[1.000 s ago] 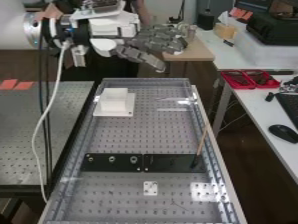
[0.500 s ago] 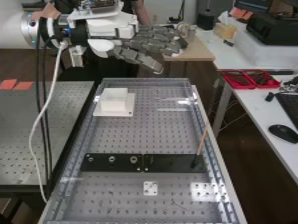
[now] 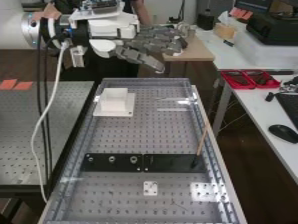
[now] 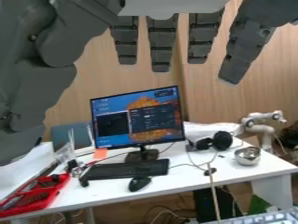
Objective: Grab the drill bit and place it in the clear container
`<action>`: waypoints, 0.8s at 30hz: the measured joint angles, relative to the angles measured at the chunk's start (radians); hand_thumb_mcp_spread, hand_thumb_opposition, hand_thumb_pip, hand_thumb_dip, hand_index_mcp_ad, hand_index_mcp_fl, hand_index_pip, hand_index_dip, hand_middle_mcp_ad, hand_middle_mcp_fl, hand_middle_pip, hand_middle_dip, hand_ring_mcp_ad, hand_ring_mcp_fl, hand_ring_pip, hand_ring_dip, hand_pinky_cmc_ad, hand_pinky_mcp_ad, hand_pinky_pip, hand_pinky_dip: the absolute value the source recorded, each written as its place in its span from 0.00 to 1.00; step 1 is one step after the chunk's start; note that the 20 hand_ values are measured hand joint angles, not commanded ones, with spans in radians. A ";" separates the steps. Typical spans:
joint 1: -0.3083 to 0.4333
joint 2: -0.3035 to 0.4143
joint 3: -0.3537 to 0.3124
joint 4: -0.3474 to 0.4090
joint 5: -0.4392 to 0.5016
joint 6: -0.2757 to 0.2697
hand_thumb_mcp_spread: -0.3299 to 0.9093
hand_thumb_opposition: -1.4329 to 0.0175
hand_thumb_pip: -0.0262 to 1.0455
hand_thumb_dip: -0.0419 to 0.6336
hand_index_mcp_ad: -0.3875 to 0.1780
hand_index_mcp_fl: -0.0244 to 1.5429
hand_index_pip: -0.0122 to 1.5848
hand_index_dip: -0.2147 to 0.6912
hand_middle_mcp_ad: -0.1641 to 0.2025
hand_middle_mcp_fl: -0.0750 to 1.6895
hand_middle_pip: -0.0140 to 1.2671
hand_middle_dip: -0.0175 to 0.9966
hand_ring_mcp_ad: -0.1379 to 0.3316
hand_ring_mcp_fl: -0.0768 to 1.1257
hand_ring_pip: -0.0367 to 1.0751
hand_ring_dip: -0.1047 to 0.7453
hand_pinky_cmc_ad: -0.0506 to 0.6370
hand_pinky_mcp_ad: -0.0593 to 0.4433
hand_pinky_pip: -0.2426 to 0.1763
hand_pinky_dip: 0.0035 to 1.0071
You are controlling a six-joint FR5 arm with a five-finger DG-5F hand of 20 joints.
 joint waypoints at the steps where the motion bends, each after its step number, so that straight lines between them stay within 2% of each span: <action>1: 0.000 0.000 0.000 0.001 0.001 0.000 0.55 0.51 0.22 0.17 0.54 0.05 0.06 0.46 0.64 0.08 0.12 0.20 0.67 0.07 0.13 0.17 0.75 0.77 0.35 0.37; 24: 0.005 0.011 -0.008 0.008 0.013 -0.007 0.55 0.51 0.22 0.17 0.54 0.05 0.06 0.46 0.63 0.08 0.12 0.20 0.67 0.07 0.13 0.17 0.74 0.78 0.35 0.37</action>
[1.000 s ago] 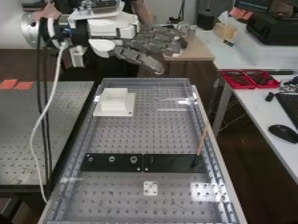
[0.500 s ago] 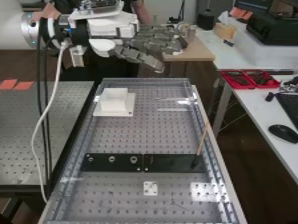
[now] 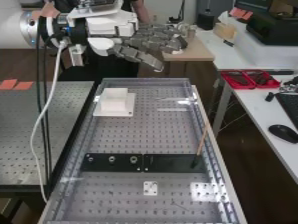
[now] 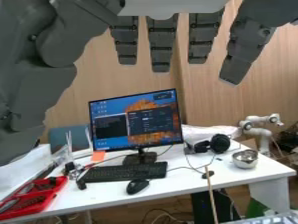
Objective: Grab the drill bit and place it in the clear container
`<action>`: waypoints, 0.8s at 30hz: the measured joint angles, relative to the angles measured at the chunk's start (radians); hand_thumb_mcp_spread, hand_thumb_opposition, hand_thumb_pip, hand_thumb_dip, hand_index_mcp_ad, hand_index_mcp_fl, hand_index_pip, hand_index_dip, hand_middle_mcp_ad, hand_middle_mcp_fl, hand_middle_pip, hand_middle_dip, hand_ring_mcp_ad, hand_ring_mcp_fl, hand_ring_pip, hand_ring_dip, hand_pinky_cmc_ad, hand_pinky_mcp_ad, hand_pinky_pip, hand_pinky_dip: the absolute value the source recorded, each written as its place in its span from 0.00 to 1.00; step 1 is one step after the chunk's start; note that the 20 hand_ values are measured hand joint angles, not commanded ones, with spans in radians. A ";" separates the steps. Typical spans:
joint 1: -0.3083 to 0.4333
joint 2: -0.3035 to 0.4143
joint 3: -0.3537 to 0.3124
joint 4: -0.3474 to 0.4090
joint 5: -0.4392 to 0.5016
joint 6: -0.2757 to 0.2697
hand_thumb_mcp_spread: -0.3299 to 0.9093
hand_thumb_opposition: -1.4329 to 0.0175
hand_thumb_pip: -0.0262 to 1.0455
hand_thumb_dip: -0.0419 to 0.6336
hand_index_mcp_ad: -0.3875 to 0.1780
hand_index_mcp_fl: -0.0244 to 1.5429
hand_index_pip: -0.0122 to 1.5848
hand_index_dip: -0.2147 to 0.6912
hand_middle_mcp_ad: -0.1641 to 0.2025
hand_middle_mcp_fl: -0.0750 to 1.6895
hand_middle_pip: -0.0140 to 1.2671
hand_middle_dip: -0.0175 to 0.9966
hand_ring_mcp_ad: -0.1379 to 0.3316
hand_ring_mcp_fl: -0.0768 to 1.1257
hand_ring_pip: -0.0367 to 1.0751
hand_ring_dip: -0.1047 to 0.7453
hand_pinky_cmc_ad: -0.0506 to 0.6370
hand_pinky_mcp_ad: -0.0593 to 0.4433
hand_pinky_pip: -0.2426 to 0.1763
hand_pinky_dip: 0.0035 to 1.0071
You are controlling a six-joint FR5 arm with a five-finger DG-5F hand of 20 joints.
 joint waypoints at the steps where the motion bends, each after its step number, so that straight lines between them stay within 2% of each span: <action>1: 0.000 0.000 0.000 0.000 0.000 0.000 0.55 0.51 0.22 0.17 0.54 0.05 0.06 0.46 0.63 0.08 0.12 0.20 0.67 0.07 0.13 0.17 0.75 0.78 0.35 0.37; 24: -0.007 -0.001 0.001 0.005 -0.007 0.006 0.55 0.51 0.22 0.17 0.55 0.05 0.06 0.46 0.64 0.08 0.12 0.20 0.68 0.07 0.13 0.17 0.75 0.78 0.35 0.37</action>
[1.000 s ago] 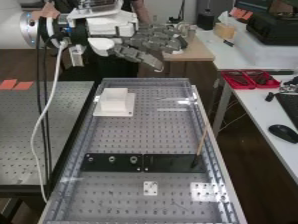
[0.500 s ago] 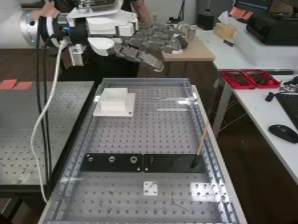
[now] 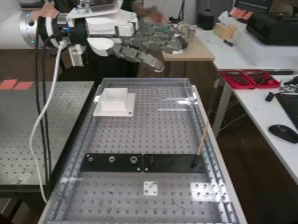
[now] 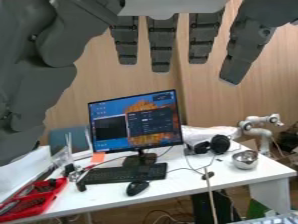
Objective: Grab the drill bit and place it in the clear container
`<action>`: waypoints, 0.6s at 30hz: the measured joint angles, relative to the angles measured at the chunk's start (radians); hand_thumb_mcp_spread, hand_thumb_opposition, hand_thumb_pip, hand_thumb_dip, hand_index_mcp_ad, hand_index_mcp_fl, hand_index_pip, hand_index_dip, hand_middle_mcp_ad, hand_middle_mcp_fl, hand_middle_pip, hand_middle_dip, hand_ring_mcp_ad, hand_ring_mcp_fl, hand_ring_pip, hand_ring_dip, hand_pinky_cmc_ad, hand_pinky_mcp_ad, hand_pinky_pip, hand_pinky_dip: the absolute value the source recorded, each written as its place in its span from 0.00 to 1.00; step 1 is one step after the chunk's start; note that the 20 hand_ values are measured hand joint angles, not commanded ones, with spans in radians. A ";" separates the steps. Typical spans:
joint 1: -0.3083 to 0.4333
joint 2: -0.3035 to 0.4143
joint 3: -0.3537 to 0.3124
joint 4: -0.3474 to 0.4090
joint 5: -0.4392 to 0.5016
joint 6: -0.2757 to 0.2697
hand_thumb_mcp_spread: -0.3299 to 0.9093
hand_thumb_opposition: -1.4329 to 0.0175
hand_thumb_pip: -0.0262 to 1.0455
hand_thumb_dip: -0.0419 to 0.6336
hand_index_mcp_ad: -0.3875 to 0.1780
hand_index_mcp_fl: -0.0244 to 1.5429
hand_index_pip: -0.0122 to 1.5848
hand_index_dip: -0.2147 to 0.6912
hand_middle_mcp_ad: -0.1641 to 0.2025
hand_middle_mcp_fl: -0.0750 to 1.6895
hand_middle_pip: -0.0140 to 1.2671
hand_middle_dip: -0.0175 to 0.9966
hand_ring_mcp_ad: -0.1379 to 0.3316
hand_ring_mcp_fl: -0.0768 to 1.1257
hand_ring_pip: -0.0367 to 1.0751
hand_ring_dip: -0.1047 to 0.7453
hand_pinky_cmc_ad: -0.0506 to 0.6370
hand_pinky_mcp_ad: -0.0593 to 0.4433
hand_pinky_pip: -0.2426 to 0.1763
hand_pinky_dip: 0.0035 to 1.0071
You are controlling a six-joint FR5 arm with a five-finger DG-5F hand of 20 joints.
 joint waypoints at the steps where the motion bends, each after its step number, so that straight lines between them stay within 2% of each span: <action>1: 0.000 0.000 0.000 0.000 0.000 0.000 0.55 0.51 0.22 0.17 0.55 0.05 0.06 0.46 0.64 0.08 0.12 0.20 0.68 0.07 0.13 0.17 0.75 0.78 0.35 0.37; 10: 0.002 0.005 -0.003 0.002 0.004 -0.006 0.55 0.51 0.22 0.17 0.55 0.05 0.06 0.46 0.64 0.09 0.12 0.20 0.68 0.07 0.13 0.17 0.74 0.78 0.35 0.37; 13: 0.003 0.005 -0.002 -0.007 -0.010 -0.007 0.55 0.51 0.22 0.17 0.54 0.05 0.06 0.46 0.64 0.06 0.12 0.20 0.68 0.07 0.13 0.17 0.74 0.78 0.35 0.37; 18: 0.005 0.004 -0.001 -0.022 -0.012 -0.010 0.52 0.51 0.20 0.16 0.56 0.05 0.06 0.46 0.70 0.06 0.12 0.20 0.71 0.07 0.13 0.17 0.75 0.77 0.35 0.37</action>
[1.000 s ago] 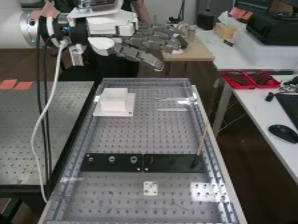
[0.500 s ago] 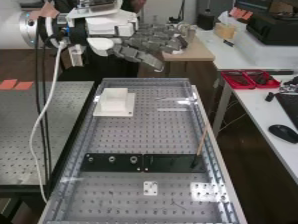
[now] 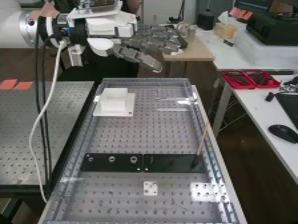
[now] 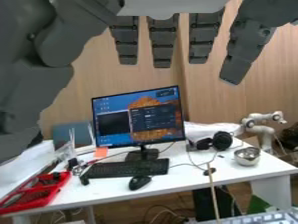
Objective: Grab the drill bit and place it in the clear container
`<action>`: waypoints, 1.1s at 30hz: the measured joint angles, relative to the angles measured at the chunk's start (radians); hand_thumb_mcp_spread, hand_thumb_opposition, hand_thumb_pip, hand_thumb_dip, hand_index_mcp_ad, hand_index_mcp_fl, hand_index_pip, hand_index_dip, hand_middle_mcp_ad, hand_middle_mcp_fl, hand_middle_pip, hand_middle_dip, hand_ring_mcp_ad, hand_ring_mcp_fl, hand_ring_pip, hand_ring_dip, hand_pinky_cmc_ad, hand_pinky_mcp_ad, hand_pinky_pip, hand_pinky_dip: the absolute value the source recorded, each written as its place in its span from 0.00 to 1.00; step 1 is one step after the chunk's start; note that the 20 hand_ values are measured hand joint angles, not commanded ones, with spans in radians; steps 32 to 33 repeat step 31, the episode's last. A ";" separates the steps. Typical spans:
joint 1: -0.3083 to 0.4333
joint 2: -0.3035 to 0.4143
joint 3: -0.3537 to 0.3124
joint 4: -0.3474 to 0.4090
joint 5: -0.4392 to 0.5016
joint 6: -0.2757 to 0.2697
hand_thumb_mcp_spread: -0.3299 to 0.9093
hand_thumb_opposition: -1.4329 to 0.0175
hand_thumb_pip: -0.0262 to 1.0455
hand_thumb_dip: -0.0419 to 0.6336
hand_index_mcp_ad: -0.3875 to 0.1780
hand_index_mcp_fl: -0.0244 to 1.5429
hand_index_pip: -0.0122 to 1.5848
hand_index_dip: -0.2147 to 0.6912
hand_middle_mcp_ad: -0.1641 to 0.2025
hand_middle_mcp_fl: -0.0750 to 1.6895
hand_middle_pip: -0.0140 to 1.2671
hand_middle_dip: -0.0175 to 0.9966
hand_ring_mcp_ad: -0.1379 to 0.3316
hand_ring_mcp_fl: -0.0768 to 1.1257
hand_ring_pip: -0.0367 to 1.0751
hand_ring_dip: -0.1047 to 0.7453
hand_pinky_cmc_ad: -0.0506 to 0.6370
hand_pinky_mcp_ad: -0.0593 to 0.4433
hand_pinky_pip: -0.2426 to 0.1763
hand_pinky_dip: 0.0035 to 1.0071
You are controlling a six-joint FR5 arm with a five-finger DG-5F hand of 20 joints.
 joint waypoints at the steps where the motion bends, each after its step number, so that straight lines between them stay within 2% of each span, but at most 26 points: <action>1: 0.000 0.000 0.000 0.000 -0.003 0.000 0.52 0.51 0.20 0.16 0.56 0.05 0.06 0.46 0.70 0.06 0.12 0.20 0.70 0.07 0.13 0.17 0.74 0.78 0.35 0.37; 4: 0.002 -0.001 0.000 0.000 -0.006 -0.001 0.52 0.52 0.20 0.14 0.56 0.05 0.06 0.46 0.70 0.06 0.12 0.20 0.70 0.07 0.13 0.17 0.74 0.78 0.35 0.37; 33: 0.005 0.005 -0.008 0.014 -0.001 0.000 0.52 0.52 0.20 0.14 0.56 0.05 0.06 0.46 0.70 0.05 0.13 0.19 0.71 0.07 0.13 0.17 0.74 0.78 0.35 0.37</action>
